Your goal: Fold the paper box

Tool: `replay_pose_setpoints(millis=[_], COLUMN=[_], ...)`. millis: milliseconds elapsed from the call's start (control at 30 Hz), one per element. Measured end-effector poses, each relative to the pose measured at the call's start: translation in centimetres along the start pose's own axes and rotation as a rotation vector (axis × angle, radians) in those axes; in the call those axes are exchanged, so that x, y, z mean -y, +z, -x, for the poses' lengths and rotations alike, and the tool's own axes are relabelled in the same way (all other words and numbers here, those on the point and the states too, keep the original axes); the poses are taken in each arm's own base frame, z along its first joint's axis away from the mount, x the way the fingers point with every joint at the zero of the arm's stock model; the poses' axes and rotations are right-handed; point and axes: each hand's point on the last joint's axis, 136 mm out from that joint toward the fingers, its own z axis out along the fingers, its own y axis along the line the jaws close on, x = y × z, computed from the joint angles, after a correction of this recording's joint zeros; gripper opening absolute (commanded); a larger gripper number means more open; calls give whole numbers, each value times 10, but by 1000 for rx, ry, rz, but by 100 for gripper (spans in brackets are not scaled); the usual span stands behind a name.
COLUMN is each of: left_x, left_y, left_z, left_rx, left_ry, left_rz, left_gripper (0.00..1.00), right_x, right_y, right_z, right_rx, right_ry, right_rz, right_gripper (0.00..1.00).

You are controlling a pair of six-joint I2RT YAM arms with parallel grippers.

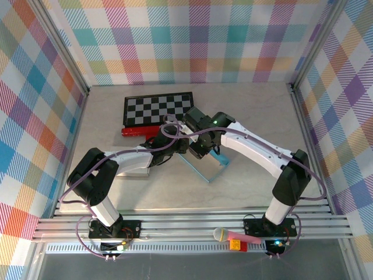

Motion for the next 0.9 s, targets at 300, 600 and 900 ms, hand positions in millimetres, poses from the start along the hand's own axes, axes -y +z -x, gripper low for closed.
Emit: replay_pose_setpoints(millis=[300,600,900], left_x=[-3,-14,-11], left_y=[0,-5,-60], left_z=[-5,-27,-25], left_rx=[-10,-52,-48], left_ry=[-26,-79,-191], left_rz=[5,31,35], left_gripper=[16,21,35], right_x=[1,-13,-24], right_y=[14,33,48], right_z=[1,-11,-18], right_rx=[-25,-56,-77], right_ry=[-1,-9,-12], right_rz=[-28,-16,18], right_gripper=[29,26,27])
